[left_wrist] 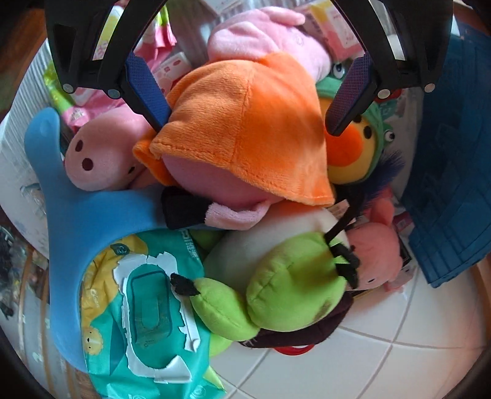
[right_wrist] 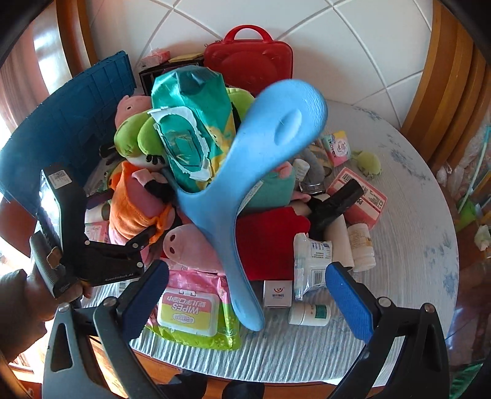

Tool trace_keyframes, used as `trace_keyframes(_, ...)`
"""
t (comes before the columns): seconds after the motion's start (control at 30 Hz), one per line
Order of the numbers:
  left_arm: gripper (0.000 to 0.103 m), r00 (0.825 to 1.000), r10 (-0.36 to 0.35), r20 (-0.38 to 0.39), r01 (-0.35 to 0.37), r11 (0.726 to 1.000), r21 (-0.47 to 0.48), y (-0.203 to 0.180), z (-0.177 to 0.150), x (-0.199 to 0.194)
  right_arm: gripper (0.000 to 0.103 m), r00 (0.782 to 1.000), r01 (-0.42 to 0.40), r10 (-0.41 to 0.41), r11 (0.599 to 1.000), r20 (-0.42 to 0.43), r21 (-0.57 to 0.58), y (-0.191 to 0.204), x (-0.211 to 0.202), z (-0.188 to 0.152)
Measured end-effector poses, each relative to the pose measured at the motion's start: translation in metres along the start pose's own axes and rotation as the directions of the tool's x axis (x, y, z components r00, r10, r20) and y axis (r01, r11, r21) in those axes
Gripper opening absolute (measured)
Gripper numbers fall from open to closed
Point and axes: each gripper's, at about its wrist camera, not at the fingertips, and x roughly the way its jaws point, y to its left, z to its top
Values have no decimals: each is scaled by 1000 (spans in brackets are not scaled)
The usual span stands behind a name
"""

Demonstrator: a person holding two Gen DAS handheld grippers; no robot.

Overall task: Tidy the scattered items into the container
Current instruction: 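Grasp the orange-hatted pink pig plush with the left tool while the right tool grasps the blue paddle, then carry the pig plush and blue paddle over the blue crate with both tools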

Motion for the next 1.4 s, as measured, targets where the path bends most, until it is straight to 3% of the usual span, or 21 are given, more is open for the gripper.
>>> trace_keyframes(0.13, 102, 1000, -22, -12, 22, 999, 25, 0, -1, 13, 103, 1000, 3, -2, 1000, -17, 29, 6, 14, 2)
trace_keyframes(0.27, 79, 997, -79, -10, 79, 997, -12, 10, -1, 5, 103, 1000, -8, 7, 999, 8, 44, 14, 24, 8)
trace_keyframes(0.37, 71, 995, -103, -10, 103, 994, -27, 16, 2, -6, 103, 999, -11, 9, 998, 36, 63, 17, 34, 16)
trace_keyframes(0.6, 69, 990, -132, 53, 136, 988, -70, 32, 16, -46, 102, 992, -41, 27, 993, 124, 113, 20, 44, 35)
trace_keyframes(0.7, 69, 990, -128, 64, 133, 988, -82, 34, 14, -57, 92, 995, -51, 35, 984, 94, 173, 10, 59, 41)
trace_keyframes(0.73, 69, 990, -125, 66, 130, 988, -86, 35, 14, -60, 84, 996, -49, 33, 978, 83, 200, 6, 63, 43)
trace_keyframes(0.77, 69, 990, -121, 68, 127, 988, -89, 34, 16, -61, 66, 996, -56, 41, 973, 73, 225, 2, 67, 44)
trace_keyframes(0.83, 70, 991, -117, 71, 124, 988, -95, 41, 21, -62, 52, 997, -66, 54, 965, 54, 255, -2, 73, 46)
trace_keyframes(1.13, 70, 991, -94, 93, 103, 990, -96, 44, 4, -61, 38, 994, -108, 98, 943, 46, 315, -11, 67, 50)
trace_keyframes(1.4, 70, 988, -68, 136, 83, 991, -108, 45, 13, -89, 37, 990, -132, 114, 950, 77, 282, -17, 35, 55)
